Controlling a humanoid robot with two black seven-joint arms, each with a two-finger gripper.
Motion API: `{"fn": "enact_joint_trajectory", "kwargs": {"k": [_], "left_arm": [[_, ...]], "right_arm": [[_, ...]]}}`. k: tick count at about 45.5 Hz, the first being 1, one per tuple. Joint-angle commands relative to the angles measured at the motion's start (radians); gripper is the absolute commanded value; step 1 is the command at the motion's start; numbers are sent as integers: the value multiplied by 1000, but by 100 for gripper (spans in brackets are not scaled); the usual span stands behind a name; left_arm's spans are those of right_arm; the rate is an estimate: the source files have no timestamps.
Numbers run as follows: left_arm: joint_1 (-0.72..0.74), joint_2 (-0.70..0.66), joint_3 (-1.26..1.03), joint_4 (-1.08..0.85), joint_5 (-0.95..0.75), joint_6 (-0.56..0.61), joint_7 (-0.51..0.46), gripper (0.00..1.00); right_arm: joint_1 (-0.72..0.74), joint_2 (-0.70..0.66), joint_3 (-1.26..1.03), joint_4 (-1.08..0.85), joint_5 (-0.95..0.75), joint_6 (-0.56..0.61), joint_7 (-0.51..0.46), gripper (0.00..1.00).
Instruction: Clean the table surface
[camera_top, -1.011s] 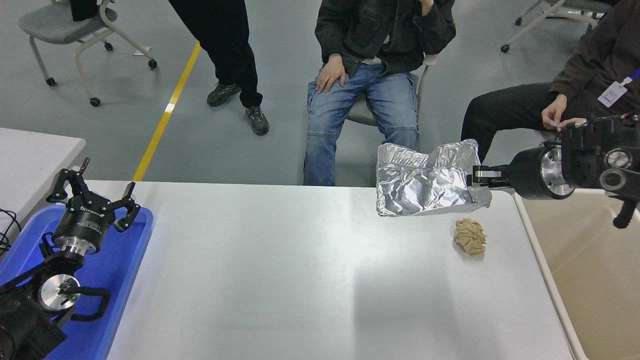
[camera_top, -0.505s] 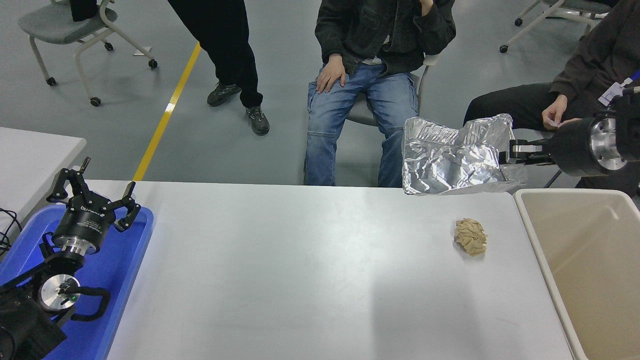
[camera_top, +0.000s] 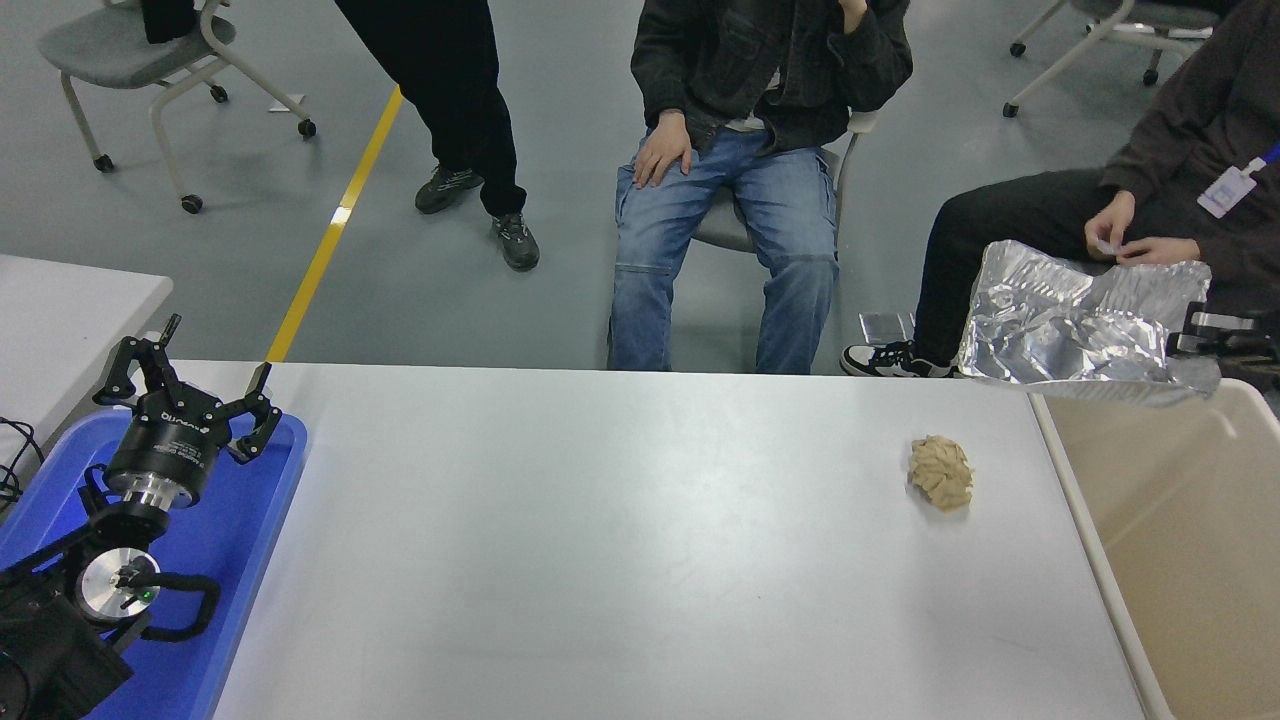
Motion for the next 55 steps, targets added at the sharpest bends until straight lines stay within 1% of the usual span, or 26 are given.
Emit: {"fn": "enact_joint_trajectory", "kwargs": {"k": [1, 7, 12, 29, 39, 44, 49, 55], "left_arm": [[0, 0, 0, 0, 0, 0, 0, 100], [0, 0, 0, 0, 0, 0, 0, 100], [0, 0, 0, 1, 0, 0, 0, 100], [0, 0, 0, 0, 0, 0, 0, 100], [0, 0, 0, 0, 0, 0, 2, 100], [0, 0, 0, 0, 0, 0, 0, 100], [0, 0, 0, 0, 0, 0, 0, 100], [0, 0, 0, 0, 0, 0, 0, 100]], "right_arm": [[-154, -34, 1, -136, 12, -77, 85, 0], [-224, -28, 0, -184, 80, -135, 91, 0], [-278, -5, 0, -233, 92, -193, 91, 0], [-477, 159, 1, -424, 287, -357, 89, 0], [-562, 294, 3, -575, 393, -386, 89, 0], [-591, 366, 3, -690, 445, -400, 86, 0], [-620, 472, 1, -870, 518, -396, 80, 0], [-662, 594, 3, -1067, 539, -385, 80, 0]]}}
